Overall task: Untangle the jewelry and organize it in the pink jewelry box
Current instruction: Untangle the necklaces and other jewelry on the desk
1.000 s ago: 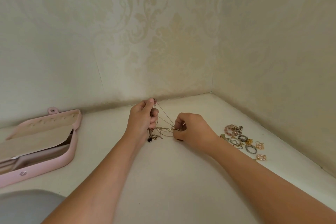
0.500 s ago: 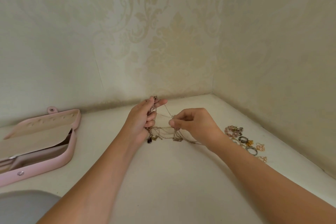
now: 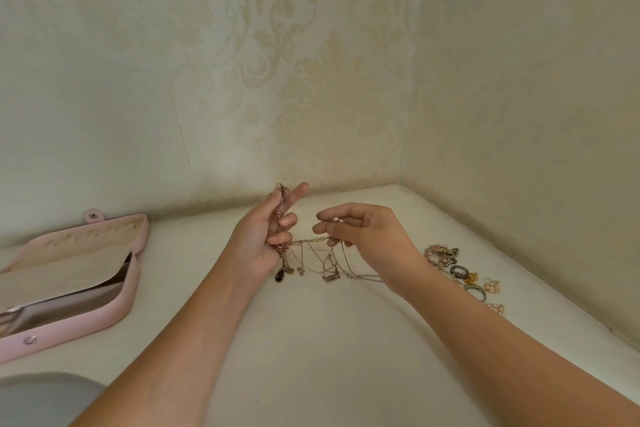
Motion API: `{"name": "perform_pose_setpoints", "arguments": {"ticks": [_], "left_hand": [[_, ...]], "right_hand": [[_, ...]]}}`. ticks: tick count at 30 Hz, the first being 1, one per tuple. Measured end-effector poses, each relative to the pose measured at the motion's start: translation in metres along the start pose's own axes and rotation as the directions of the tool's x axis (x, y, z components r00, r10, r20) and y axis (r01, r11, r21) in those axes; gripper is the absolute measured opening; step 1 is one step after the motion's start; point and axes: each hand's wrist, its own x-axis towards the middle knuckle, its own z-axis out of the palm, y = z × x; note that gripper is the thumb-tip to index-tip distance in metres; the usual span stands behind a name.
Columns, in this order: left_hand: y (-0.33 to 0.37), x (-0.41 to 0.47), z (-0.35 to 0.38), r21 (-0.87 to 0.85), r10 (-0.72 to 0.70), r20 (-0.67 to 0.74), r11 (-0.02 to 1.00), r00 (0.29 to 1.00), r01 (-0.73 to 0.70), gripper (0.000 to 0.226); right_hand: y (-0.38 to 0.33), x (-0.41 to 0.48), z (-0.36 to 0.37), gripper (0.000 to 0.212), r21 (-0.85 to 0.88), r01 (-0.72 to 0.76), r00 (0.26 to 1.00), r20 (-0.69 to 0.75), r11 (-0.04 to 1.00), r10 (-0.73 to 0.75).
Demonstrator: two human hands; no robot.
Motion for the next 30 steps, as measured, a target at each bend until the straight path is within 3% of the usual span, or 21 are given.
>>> {"name": "perform_pose_setpoints", "arguments": {"ticks": [4, 6, 10, 12, 15, 17, 18, 19, 21, 22, 23, 25, 27, 30], "left_hand": [[0.001, 0.002, -0.001, -0.019, -0.009, -0.062, 1.0, 0.998, 0.008, 0.021], [-0.001, 0.002, 0.0, 0.035, 0.001, -0.092, 0.999, 0.996, 0.002, 0.021], [-0.006, 0.003, 0.001, 0.25, 0.083, -0.192, 0.968, 0.978, -0.033, 0.021], [-0.008, 0.003, 0.0, 0.378, 0.149, -0.253, 0.925, 0.956, -0.044, 0.019], [-0.012, 0.003, -0.001, 0.458, 0.195, -0.3, 0.888, 0.934, -0.039, 0.018], [-0.014, 0.004, -0.004, 0.492, 0.22, -0.351, 0.87, 0.91, -0.021, 0.018], [-0.014, 0.005, -0.006, 0.582, 0.26, -0.367, 0.813, 0.893, 0.002, 0.018], [-0.014, 0.006, -0.009, 0.72, 0.316, -0.356, 0.692, 0.879, 0.043, 0.018], [-0.015, 0.004, -0.013, 0.918, 0.42, -0.292, 0.375, 0.859, 0.129, 0.015], [-0.014, 0.001, -0.013, 0.948, 0.45, -0.262, 0.287, 0.854, 0.139, 0.014], [-0.014, -0.001, -0.011, 0.958, 0.474, -0.225, 0.265, 0.852, 0.106, 0.013], [-0.012, -0.004, -0.004, 0.94, 0.446, -0.116, 0.338, 0.887, -0.048, 0.01], [-0.013, -0.01, 0.01, 0.837, 0.268, 0.034, 0.519, 0.963, -0.174, 0.011], [-0.017, -0.02, 0.022, 0.693, -0.022, 0.233, 0.705, 0.972, -0.151, 0.017]], "right_hand": [[0.0, 0.001, -0.007, 0.014, 0.127, -0.032, 0.999, -0.04, 0.991, 0.038], [0.0, 0.002, -0.011, 0.017, 0.11, -0.057, 0.997, -0.053, 0.992, 0.063], [0.001, 0.003, -0.016, 0.014, -0.299, -0.03, 0.991, -0.13, 0.954, -0.01], [0.0, 0.003, -0.019, 0.012, -0.398, -0.022, 0.992, -0.124, 0.917, -0.03], [-0.003, 0.002, -0.021, 0.008, -0.306, -0.034, 0.996, -0.088, 0.951, 0.007], [-0.007, 0.001, -0.02, 0.008, -0.122, -0.023, 0.998, -0.06, 0.992, 0.016], [-0.01, 0.001, -0.021, 0.008, -0.031, -0.01, 0.999, -0.046, 0.999, 0.009], [-0.012, 0.001, -0.022, 0.009, 0.03, 0.006, 0.999, -0.039, 1.0, -0.005], [-0.016, 0.002, -0.026, 0.012, 0.067, 0.037, 0.999, -0.037, 0.997, -0.035], [-0.018, 0.002, -0.027, 0.013, 0.068, 0.05, 0.998, -0.034, 0.996, -0.048], [-0.019, 0.002, -0.029, 0.014, 0.066, 0.06, 0.998, -0.028, 0.996, -0.059], [-0.021, 0.001, -0.029, 0.016, 0.066, 0.082, 0.997, -0.003, 0.994, -0.082], [-0.023, -0.001, -0.029, 0.016, 0.06, 0.102, 0.994, 0.019, 0.993, -0.104], [-0.026, -0.003, -0.029, 0.013, 0.056, 0.111, 0.993, 0.039, 0.992, -0.113]]}}
